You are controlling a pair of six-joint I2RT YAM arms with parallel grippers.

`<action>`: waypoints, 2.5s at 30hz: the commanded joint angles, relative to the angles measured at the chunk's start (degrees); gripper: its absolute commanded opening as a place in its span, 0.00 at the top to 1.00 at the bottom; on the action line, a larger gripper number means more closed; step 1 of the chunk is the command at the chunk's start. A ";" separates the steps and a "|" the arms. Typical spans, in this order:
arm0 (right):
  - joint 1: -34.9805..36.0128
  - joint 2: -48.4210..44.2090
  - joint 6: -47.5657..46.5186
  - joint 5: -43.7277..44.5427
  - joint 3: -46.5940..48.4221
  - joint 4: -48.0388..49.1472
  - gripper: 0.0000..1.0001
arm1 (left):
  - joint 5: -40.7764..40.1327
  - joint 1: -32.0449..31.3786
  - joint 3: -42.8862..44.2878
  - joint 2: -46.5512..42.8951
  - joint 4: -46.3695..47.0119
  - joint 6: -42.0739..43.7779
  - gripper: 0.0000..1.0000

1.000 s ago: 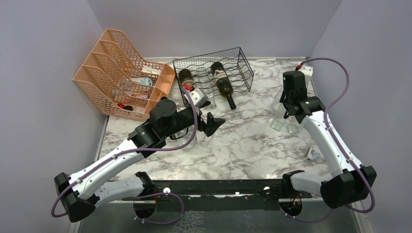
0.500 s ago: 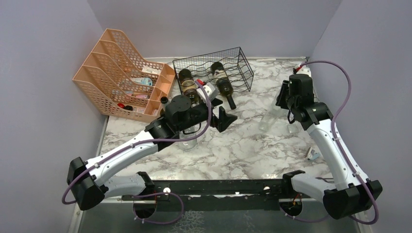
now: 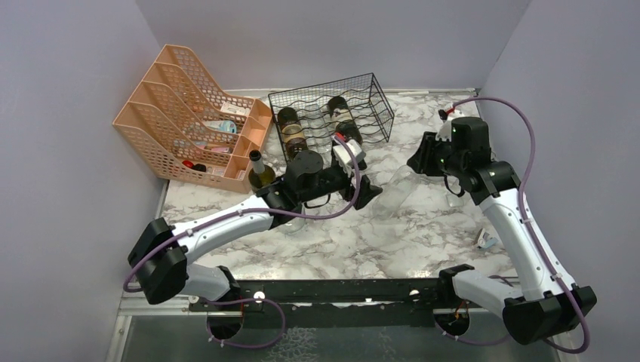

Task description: Put the wine bottle on the wine rack

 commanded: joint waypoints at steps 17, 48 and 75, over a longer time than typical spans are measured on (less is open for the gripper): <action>-0.42 -2.28 -4.58 -19.98 7.31 0.13 0.99 | 7.32 -0.16 -5.14 14.04 16.79 16.83 0.01; -0.38 -7.23 -5.34 -30.91 6.11 1.03 0.75 | 5.95 0.79 -8.39 14.39 31.34 16.86 0.89; 2.13 -4.82 -13.66 -19.69 9.83 -9.61 0.30 | 7.58 3.51 -0.27 13.18 29.51 84.01 1.00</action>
